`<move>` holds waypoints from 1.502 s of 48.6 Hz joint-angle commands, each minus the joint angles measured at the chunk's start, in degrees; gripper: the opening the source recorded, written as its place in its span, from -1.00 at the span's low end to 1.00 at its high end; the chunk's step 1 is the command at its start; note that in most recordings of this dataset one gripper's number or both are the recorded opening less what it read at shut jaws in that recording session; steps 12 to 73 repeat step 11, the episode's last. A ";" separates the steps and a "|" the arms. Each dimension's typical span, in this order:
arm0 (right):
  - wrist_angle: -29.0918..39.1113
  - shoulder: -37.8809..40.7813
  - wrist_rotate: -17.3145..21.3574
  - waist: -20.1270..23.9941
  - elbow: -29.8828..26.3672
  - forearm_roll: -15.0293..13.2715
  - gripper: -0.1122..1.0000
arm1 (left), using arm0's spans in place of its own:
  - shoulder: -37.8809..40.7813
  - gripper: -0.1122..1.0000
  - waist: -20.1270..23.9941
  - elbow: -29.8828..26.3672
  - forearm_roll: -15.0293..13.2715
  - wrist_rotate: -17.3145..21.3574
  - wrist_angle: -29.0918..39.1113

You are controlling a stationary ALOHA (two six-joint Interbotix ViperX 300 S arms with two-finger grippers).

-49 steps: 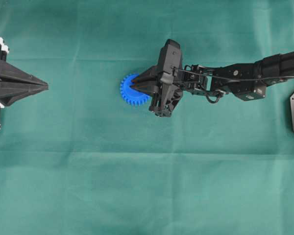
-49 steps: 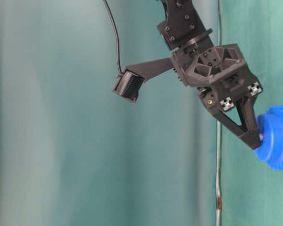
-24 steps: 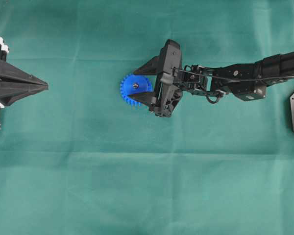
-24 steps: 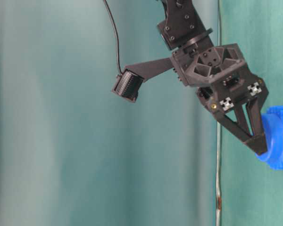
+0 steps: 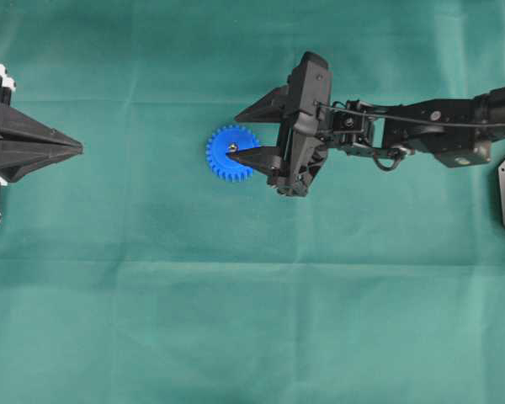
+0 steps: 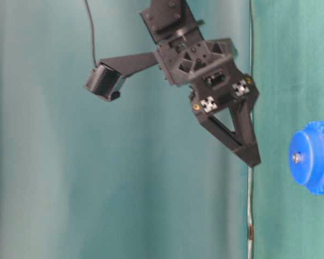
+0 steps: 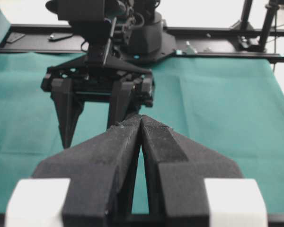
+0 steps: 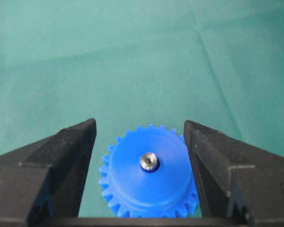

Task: Insert the shaft placed at a random location into the center hole of the medium gear at another random location.
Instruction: 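Open the right gripper and lift it away from the shaft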

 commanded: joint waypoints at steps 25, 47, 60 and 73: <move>4.13 -5.27 -0.62 0.62 0.35 0.00 0.55 | 0.18 -0.75 0.09 -1.32 0.18 0.00 -0.35; 4.13 -5.27 -0.62 0.62 0.35 0.00 0.55 | 0.18 -0.75 0.09 -1.32 0.18 0.00 -0.35; 4.13 -5.27 -0.62 0.62 0.35 0.00 0.55 | 0.18 -0.75 0.09 -1.32 0.18 0.00 -0.35; 4.13 -5.27 -0.62 0.62 0.35 0.00 0.55 | 0.18 -0.75 0.09 -1.32 0.18 0.00 -0.35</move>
